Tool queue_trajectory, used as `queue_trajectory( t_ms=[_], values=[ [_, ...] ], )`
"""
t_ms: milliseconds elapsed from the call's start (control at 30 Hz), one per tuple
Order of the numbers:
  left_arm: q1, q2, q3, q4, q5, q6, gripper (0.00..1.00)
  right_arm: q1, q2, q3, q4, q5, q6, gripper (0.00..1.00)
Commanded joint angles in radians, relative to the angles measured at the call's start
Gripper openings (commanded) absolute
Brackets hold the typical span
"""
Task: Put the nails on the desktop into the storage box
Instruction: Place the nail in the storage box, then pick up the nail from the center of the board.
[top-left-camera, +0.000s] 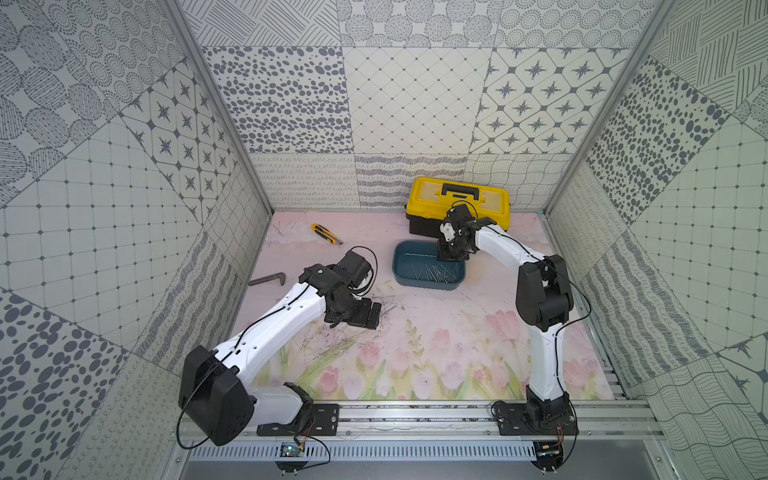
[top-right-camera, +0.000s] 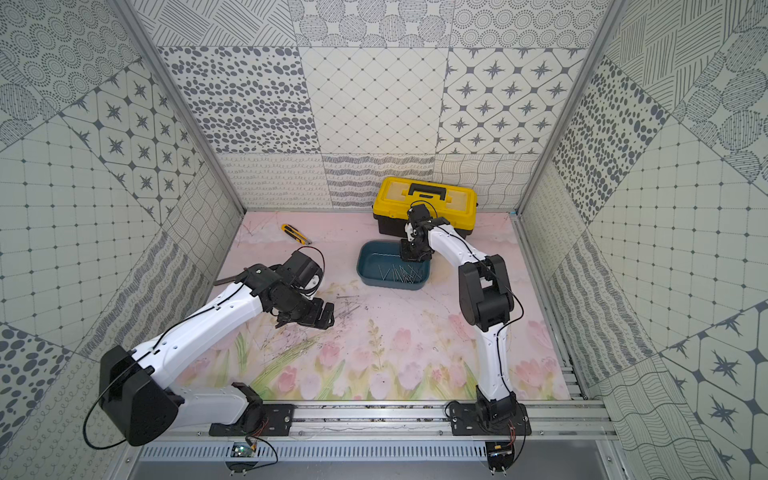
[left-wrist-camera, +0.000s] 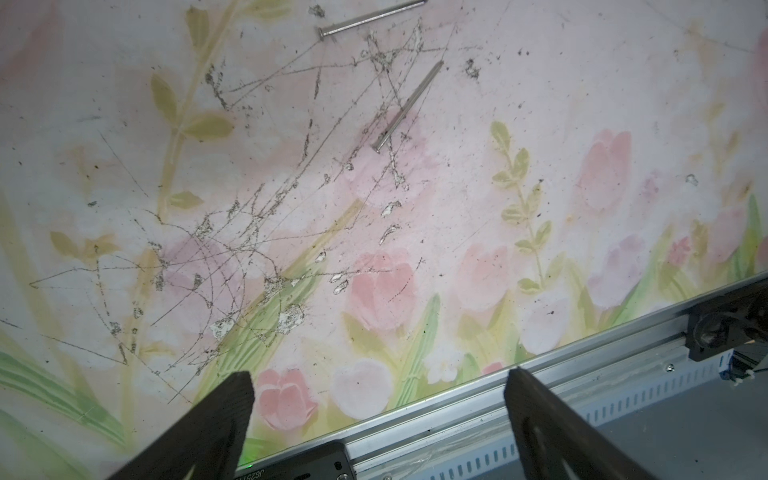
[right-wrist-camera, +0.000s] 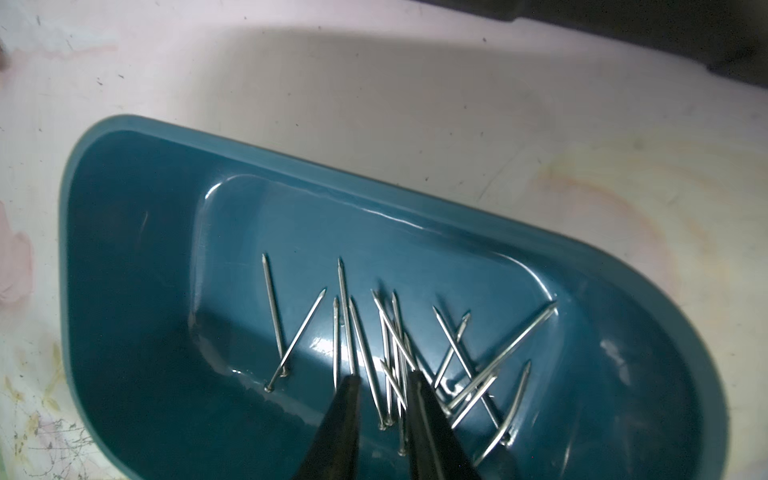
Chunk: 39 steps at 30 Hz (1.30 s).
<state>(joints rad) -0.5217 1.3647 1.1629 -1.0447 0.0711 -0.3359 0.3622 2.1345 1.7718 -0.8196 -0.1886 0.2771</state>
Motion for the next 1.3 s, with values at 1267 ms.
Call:
queue_trajectory(
  t_ms=[1267],
  values=[
    [-0.093, 0.625, 0.22, 0.262, -0.113, 0.413, 0.62, 0.001, -0.93, -0.635, 0.12, -0.256, 0.281, 0.33]
  ],
)
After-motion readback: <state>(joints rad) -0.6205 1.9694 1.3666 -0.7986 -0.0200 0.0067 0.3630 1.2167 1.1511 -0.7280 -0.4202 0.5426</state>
